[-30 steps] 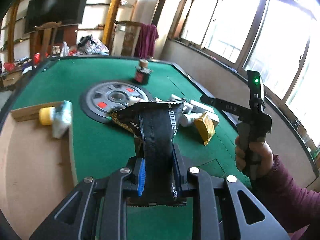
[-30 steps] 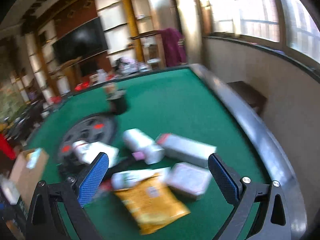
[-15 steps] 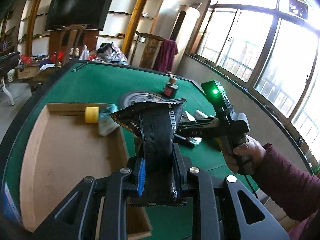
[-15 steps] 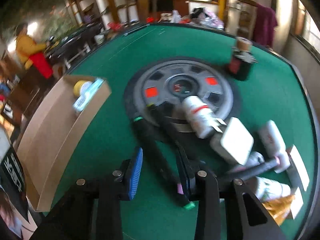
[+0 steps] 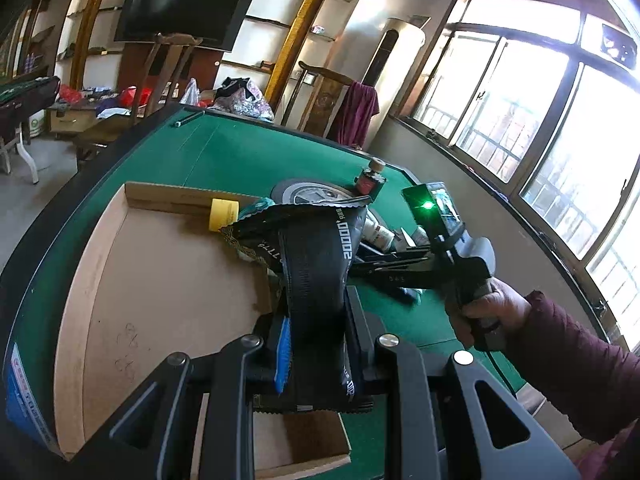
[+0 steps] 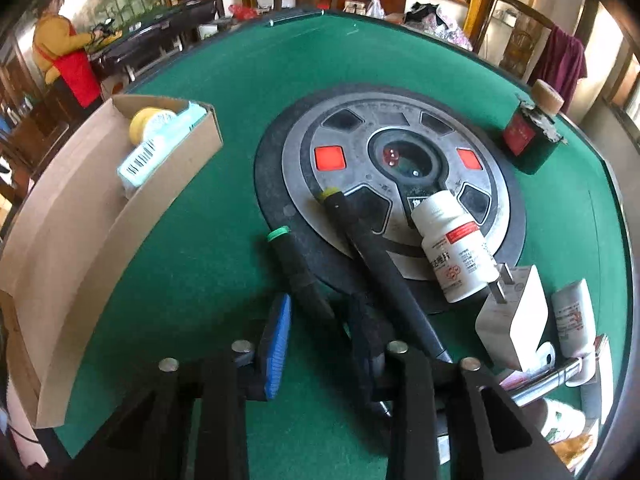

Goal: Organize objects
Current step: 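Carry the black pouch to the tray with left while right grasps a black marker, then release the pouch and the marker into the tray from both grippers, then move both grippers from the tray back over the pile, then grasp the black yellow-capped marker with the left gripper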

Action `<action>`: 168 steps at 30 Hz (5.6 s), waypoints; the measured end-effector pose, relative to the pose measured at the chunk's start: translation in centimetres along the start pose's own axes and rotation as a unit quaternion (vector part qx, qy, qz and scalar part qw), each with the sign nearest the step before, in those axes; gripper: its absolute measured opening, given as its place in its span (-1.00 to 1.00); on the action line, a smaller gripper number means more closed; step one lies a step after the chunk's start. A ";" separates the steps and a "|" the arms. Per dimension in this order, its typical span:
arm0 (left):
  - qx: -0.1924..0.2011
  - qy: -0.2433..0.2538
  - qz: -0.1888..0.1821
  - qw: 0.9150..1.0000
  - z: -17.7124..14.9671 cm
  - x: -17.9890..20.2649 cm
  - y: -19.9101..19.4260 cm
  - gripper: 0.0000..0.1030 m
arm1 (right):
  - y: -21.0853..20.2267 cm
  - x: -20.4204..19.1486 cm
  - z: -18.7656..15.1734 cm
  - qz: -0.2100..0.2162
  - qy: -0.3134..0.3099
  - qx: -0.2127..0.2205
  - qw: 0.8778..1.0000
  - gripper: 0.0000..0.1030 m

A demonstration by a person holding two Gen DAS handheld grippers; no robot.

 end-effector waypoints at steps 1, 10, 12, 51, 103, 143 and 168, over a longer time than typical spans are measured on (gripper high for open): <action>0.000 -0.002 0.000 1.000 0.2 -0.2 0.0 -0.57 | -0.1 0.1 0.0 0.001 0.008 0.001 1.000 -0.68; 0.007 -0.003 0.008 1.000 0.2 0.0 -0.5 -0.57 | -1.9 1.7 -1.4 0.059 0.108 0.026 0.992 -0.69; 0.007 -0.003 0.009 1.000 0.1 0.1 -0.6 -0.57 | -2.7 1.9 -1.7 0.082 0.128 0.037 0.988 -0.69; -0.090 -0.066 0.169 0.979 5.4 -17.2 6.4 -0.57 | -0.3 -14.7 11.7 0.215 0.142 0.007 0.966 -0.68; -0.080 0.077 0.163 0.980 4.1 5.3 10.4 0.87 | -11.9 17.0 -6.7 -0.030 0.348 0.175 0.920 0.79; -0.235 0.187 0.088 0.950 0.0 7.1 25.2 0.86 | -7.7 22.4 -9.9 -0.001 0.431 0.137 0.892 0.82; -0.338 0.309 -0.007 0.889 -0.5 9.2 27.5 0.10 | -7.6 21.7 -9.5 -0.011 0.415 0.133 0.900 0.82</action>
Point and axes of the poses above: each gripper's, at about its wrist camera, not at the fingertips, and y roughly the way its jaws point, x to its right, z to its top, the point moved 7 cm from there along y, roughly the way its jaws point, and after that the axes turned 11 degrees about -z, right-handed, at the moved point
